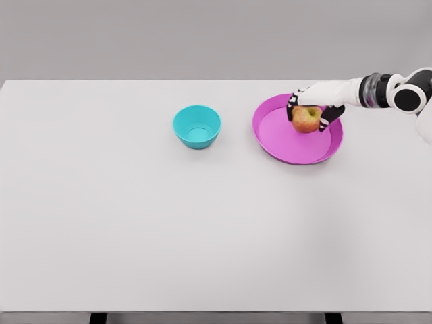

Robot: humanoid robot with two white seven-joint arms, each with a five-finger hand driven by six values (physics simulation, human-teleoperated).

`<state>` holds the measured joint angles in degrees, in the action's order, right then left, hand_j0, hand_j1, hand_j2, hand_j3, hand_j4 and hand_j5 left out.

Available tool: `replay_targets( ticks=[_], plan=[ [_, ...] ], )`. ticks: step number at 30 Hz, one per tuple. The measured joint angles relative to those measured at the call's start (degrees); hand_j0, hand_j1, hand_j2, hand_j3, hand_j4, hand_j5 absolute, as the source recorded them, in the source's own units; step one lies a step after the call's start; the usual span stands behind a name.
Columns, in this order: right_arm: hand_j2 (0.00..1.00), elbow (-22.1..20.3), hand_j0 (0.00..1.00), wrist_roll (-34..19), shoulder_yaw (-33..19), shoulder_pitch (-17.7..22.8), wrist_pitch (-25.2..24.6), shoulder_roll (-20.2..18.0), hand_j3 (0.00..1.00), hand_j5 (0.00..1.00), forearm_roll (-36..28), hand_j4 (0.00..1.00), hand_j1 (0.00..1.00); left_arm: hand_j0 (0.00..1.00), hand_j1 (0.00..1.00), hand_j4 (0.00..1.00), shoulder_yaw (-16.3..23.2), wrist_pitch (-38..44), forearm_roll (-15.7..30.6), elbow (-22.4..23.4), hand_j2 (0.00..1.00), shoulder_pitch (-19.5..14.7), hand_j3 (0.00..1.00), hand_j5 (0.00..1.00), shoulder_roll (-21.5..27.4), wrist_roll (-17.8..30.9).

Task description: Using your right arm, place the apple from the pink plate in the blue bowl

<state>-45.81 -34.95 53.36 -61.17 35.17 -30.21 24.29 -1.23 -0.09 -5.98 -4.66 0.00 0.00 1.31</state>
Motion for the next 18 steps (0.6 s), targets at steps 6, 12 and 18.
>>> replay_targets(
  ticks=[6,12,18],
  plan=[
    [0.22,-3.5,0.22,-0.1,-0.1,-0.5,0.0,0.1,0.22,0.22,-0.2,0.22,0.22,1.0,1.0,1.0,0.0,0.0,0.0,0.0,1.0,0.0,1.0,1.0,0.0,0.0],
    [0.22,-6.5,0.22,-0.1,-0.7,-0.8,0.0,1.8,0.22,0.22,-0.2,0.22,0.22,1.0,1.0,1.0,0.0,0.0,0.0,0.0,1.0,0.0,1.0,1.0,0.0,0.0],
    [0.22,-7.1,0.22,-0.2,-0.9,-1.6,0.0,5.1,0.22,0.22,-0.1,0.22,0.22,1.0,1.0,1.0,0.0,0.0,0.0,0.0,1.0,0.0,1.0,1.0,0.0,0.0]
  ],
)
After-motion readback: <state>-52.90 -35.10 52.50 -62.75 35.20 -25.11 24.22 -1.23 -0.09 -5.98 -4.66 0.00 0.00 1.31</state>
